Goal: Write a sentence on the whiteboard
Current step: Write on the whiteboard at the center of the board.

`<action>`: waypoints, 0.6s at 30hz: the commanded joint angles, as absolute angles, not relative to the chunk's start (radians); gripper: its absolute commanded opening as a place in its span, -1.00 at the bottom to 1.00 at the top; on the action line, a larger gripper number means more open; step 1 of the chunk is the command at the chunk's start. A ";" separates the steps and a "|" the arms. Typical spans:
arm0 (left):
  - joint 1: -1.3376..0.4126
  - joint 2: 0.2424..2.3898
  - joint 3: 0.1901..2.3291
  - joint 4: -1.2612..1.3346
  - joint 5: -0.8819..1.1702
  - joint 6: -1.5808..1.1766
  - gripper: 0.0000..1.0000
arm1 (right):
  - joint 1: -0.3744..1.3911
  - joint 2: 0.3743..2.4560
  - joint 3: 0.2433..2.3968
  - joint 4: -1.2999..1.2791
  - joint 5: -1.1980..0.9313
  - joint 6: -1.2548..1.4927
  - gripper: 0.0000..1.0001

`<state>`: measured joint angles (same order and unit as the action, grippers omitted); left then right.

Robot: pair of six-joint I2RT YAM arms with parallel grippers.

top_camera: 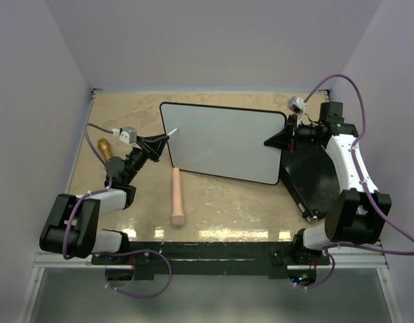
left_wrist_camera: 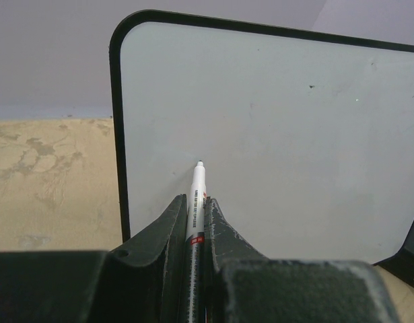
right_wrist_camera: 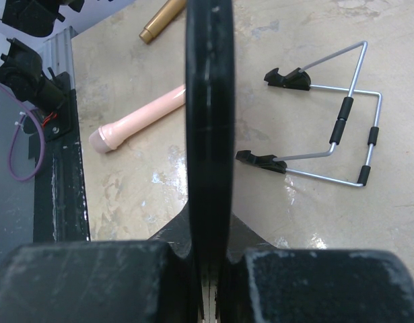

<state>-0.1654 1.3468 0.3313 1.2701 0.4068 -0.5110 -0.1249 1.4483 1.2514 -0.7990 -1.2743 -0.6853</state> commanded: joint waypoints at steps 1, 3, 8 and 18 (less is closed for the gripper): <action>-0.160 1.358 0.348 1.453 0.393 -0.462 -1.00 | -0.123 1.445 1.250 -0.810 -1.197 -0.716 -1.00; -0.160 1.361 0.344 1.451 0.391 -0.457 -1.00 | -0.124 1.445 1.250 -0.808 -1.197 -0.716 -1.00; -0.160 1.371 0.339 1.445 0.393 -0.456 -1.00 | -0.124 1.443 1.249 -0.810 -1.197 -0.716 -1.00; -0.160 1.370 0.322 1.427 0.397 -0.451 -1.00 | -0.124 1.442 1.250 -0.810 -1.198 -0.716 -1.00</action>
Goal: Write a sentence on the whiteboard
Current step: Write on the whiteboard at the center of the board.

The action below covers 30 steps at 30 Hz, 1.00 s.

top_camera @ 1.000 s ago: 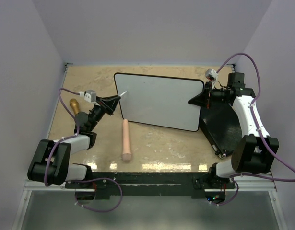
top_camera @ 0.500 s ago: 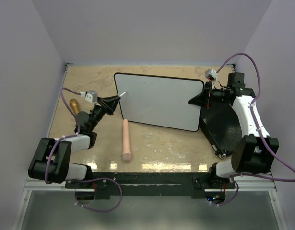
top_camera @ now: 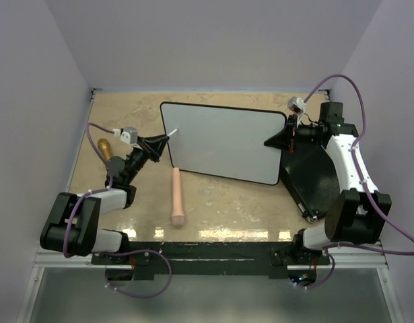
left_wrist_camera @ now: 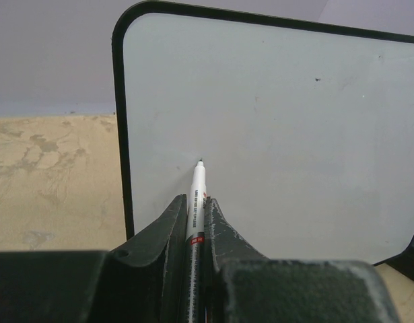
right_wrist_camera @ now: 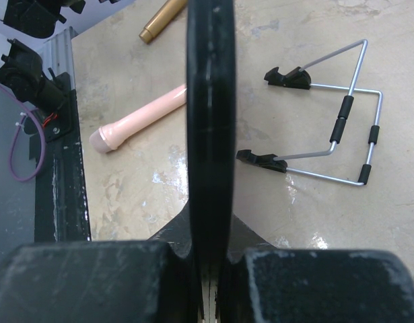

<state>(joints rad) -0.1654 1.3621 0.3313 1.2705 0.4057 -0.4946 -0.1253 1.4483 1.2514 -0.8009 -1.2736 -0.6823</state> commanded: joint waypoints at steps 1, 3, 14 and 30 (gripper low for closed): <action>-0.160 1.370 0.318 1.425 0.397 -0.451 -1.00 | -0.124 1.443 1.250 -0.808 -1.198 -0.716 -1.00; -0.161 1.370 0.310 1.420 0.396 -0.451 -1.00 | -0.123 1.443 1.250 -0.810 -1.198 -0.716 -1.00; -0.170 1.373 0.261 1.414 0.393 -0.451 -1.00 | -0.123 1.445 1.250 -0.810 -1.200 -0.716 -1.00; -0.179 1.381 0.212 1.453 0.397 -0.472 -1.00 | -0.124 1.442 1.250 -0.808 -1.201 -0.716 -1.00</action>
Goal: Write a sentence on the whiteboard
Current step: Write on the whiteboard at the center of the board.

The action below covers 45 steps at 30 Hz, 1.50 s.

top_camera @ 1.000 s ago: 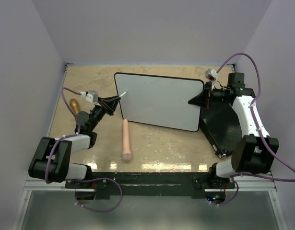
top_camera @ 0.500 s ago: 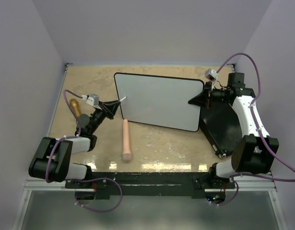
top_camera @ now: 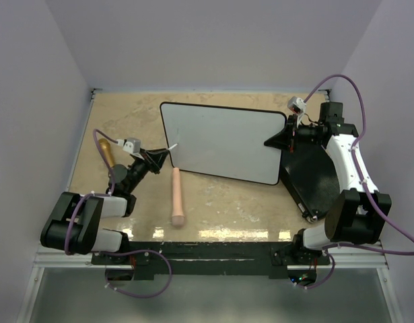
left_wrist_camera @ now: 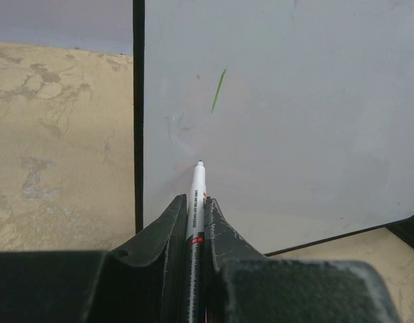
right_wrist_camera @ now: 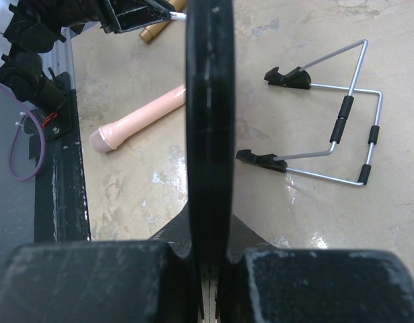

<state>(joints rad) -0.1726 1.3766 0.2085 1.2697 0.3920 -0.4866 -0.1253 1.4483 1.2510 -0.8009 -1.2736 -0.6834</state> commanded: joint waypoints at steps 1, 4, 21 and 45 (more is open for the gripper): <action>-0.179 1.378 0.215 1.454 0.399 -0.479 -1.00 | -0.123 1.442 1.250 -0.810 -1.201 -0.716 -1.00; -0.179 1.352 0.225 1.459 0.408 -0.492 -1.00 | -0.123 1.443 1.250 -0.808 -1.201 -0.716 -1.00; -0.179 1.330 0.354 1.394 0.408 -0.492 -1.00 | -0.123 1.445 1.250 -0.808 -1.200 -0.715 -1.00; -0.179 1.381 0.350 1.262 0.379 -0.426 -1.00 | -0.124 1.447 1.252 -0.810 -1.201 -0.716 -1.00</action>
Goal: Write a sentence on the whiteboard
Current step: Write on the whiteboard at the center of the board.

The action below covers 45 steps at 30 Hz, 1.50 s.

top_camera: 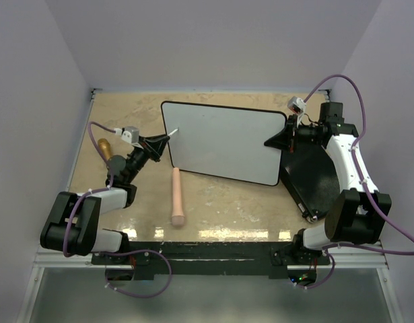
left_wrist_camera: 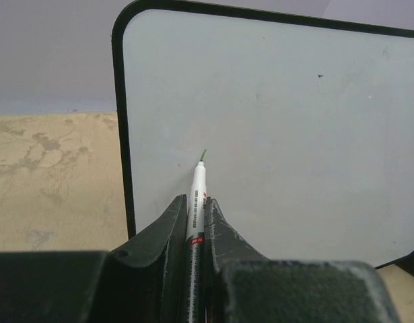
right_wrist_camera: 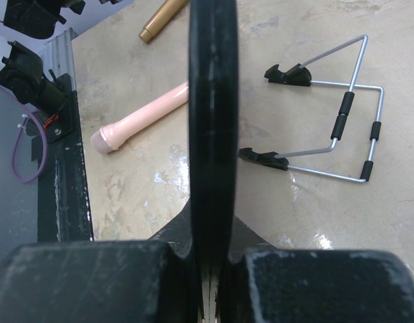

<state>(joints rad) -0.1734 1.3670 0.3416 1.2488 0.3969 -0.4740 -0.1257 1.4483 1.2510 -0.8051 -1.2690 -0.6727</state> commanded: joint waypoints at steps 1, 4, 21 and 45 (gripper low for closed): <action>-0.179 1.382 0.348 1.262 0.382 -0.426 -1.00 | -0.123 1.447 1.252 -0.808 -1.201 -0.716 -1.00; -0.179 1.384 0.345 1.250 0.385 -0.428 -1.00 | -0.123 1.445 1.250 -0.811 -1.201 -0.716 -1.00; -0.189 1.402 0.262 1.239 0.396 -0.449 -1.00 | -0.124 1.442 1.250 -0.810 -1.206 -0.716 -1.00; -0.192 1.292 0.339 1.167 0.368 -0.443 -1.00 | -0.124 1.440 1.250 -0.811 -1.206 -0.716 -1.00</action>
<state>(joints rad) -0.1867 1.3075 0.2955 1.1778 0.3973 -0.4774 -0.1284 1.4483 1.2507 -0.8082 -1.2667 -0.6792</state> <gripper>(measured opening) 0.159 0.055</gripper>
